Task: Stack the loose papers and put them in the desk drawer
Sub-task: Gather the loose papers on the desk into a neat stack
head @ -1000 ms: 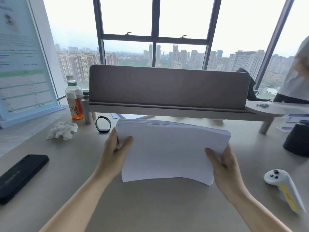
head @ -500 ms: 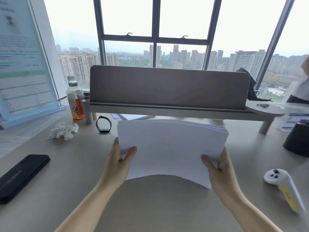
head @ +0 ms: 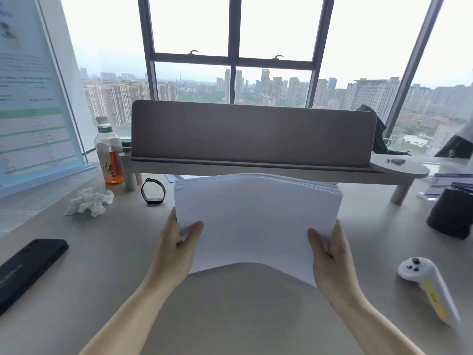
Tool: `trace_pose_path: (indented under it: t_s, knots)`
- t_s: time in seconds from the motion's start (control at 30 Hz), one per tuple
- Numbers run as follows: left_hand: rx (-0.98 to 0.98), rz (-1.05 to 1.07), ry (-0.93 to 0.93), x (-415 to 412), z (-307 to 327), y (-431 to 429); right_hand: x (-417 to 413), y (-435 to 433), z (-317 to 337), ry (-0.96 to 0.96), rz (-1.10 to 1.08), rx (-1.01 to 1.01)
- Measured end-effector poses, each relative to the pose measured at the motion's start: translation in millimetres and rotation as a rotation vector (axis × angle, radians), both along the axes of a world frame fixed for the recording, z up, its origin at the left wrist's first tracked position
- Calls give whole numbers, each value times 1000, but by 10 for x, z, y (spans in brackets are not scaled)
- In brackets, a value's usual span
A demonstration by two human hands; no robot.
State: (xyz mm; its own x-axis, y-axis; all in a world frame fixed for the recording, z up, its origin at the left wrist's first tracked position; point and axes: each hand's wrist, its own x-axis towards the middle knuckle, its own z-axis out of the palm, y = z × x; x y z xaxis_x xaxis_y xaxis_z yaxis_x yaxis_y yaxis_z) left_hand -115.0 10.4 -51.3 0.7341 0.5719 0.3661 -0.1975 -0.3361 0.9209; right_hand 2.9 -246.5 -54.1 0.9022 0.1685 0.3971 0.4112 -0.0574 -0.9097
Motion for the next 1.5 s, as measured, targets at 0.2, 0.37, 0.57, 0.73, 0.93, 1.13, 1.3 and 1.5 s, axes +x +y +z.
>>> trace_pose_path:
  t_s: [0.2,0.37,0.57,0.73,0.93,1.13,1.3,1.5]
  knots:
    - [-73,-50,52,0,-89,30,41,-29,-139,34,42,-27]
    - [-46,-85,52,32,-41,79,125,-22,-96,12,38,-20]
    - [-74,-92,77,12,-134,43,126,13,-250,80,35,-68]
    - [3,-72,60,-14,-93,-7,114,-34,-186,44,7,-93]
    - [33,-160,-56,-3,536,-247,-31,-570,459,-51,67,-17]
    - [-64,-485,-110,166,1088,-901,-295,-1760,1129,-21,144,53]
    - [-162,-763,-4,302,1174,-1832,-809,-2798,1199,84,-12,55]
    - [-191,-1004,314,409,886,-3251,-1821,-4063,932,338,-234,90]
